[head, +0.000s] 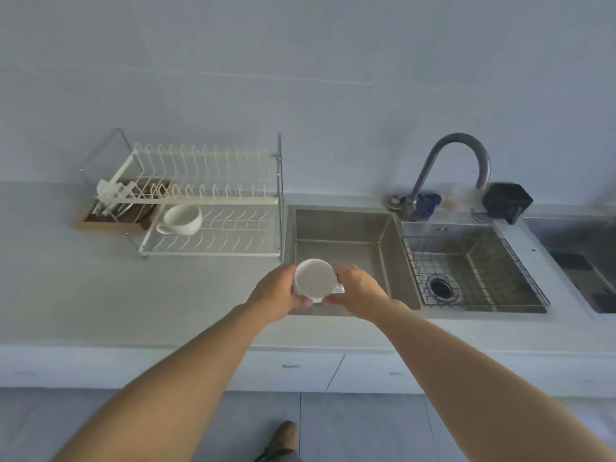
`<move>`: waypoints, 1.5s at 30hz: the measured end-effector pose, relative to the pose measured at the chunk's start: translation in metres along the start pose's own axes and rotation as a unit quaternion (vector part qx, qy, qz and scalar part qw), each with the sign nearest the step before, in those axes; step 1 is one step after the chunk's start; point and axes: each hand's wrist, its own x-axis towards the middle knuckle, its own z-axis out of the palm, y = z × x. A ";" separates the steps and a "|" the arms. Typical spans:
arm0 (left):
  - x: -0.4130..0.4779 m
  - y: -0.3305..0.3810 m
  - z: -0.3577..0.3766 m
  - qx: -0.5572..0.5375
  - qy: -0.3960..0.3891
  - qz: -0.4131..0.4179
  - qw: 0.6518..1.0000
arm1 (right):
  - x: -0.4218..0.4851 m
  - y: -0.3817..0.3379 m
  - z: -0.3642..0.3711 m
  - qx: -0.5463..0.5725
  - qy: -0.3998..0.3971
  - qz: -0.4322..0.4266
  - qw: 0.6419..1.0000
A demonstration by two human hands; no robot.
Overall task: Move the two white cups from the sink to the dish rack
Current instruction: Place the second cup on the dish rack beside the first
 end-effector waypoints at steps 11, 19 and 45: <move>-0.012 -0.123 -0.125 0.003 0.019 -0.041 0.999 | 0.086 -0.143 0.060 -0.006 -0.024 -0.047 0.999; 0.058 -0.182 -0.173 0.006 -0.047 0.014 0.999 | 0.145 -0.187 0.081 0.003 0.013 0.028 1.000; 0.220 -0.207 -0.145 -0.007 -0.120 0.077 0.990 | 0.260 -0.144 0.096 0.074 0.075 0.167 0.980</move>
